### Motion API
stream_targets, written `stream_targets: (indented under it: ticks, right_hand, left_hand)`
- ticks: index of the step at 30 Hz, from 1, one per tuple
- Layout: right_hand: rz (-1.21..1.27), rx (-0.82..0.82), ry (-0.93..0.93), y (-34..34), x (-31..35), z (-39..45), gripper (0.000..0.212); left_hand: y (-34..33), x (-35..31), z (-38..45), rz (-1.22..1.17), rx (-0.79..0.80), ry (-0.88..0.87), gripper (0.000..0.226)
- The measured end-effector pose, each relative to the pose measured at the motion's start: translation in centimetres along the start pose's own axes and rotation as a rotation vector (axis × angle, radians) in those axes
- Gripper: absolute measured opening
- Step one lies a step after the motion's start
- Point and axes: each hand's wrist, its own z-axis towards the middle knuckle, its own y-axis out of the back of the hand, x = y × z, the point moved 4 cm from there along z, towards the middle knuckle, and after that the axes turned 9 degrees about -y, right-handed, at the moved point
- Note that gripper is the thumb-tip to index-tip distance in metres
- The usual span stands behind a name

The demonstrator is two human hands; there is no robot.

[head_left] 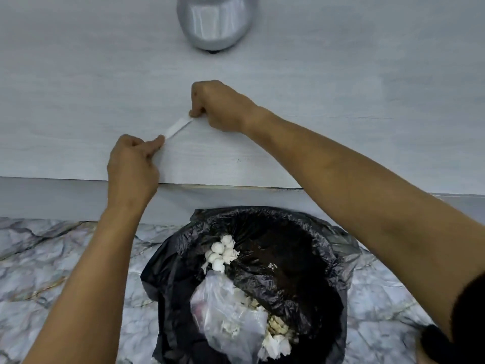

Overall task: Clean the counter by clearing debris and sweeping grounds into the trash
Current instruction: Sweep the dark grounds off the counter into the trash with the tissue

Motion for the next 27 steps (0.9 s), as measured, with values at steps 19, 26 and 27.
stream_targets:
  ticks: [19,26,27]
  right_hand:
    - [0.034,-0.184,-0.322,2.1,-11.9,-22.1,0.023]
    - [0.052,-0.004,-0.298,-8.5,-3.2,-37.2,0.029]
    - [0.085,-0.002,-0.304,-9.6,-2.8,-38.7,0.029]
  left_hand:
    - [-6.8,-16.2,-3.3,-0.136,0.187,-0.444,0.056]
    - [-9.5,-13.3,-20.2,-0.183,0.489,-0.468,0.047]
    - [-9.7,-13.1,-21.8,-0.212,0.499,-0.471,0.048]
